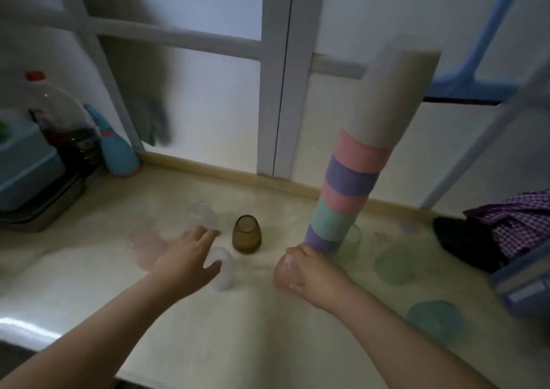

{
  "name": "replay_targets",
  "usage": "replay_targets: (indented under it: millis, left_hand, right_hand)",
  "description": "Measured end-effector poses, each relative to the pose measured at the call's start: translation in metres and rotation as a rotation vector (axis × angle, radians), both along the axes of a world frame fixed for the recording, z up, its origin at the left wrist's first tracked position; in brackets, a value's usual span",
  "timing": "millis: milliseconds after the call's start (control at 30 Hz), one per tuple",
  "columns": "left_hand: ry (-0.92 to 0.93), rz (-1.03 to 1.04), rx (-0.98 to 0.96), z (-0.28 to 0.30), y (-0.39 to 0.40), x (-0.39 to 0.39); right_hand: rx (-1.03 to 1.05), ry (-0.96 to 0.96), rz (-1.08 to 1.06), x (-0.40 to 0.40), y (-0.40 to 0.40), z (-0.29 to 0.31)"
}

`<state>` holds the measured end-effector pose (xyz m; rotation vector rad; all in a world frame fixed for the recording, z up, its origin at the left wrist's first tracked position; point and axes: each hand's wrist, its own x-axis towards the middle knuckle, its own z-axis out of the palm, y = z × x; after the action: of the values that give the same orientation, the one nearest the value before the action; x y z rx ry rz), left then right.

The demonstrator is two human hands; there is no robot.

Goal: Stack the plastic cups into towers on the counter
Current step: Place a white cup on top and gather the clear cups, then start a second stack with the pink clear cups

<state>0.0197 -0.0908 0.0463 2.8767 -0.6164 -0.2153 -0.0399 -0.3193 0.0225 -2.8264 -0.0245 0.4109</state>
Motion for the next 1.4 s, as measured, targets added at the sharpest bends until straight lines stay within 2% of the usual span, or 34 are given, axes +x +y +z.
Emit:
replay_targets:
  millis: [67, 200, 333, 600, 767, 933, 1400]
  left_hand:
    - [0.015, -0.006, 0.023, -0.015, 0.011, 0.005]
    - [0.072, -0.037, -0.063, -0.039, 0.029, 0.016]
    - [0.069, -0.078, -0.076, -0.045, 0.042, 0.026]
    - [-0.016, -0.031, -0.073, -0.018, 0.080, 0.056]
    - [-0.012, 0.030, -0.099, -0.013, 0.109, 0.060]
    - [0.044, 0.098, -0.093, -0.028, 0.140, 0.063]
    - [0.201, 0.153, -0.098, -0.061, 0.135, 0.092]
  right_hand:
    - [-0.022, 0.033, -0.052, 0.008, 0.006, -0.013]
    - [-0.056, 0.075, -0.139, 0.015, 0.013, -0.030]
    - [-0.104, 0.067, -0.152, 0.018, 0.028, -0.022]
    - [0.023, -0.177, -0.002, 0.050, 0.096, 0.044]
    - [-0.040, -0.053, 0.084, 0.068, 0.131, 0.030]
    - [-0.063, 0.045, 0.042, 0.073, 0.138, 0.003]
    - [0.026, 0.045, -0.034, 0.070, 0.116, 0.005]
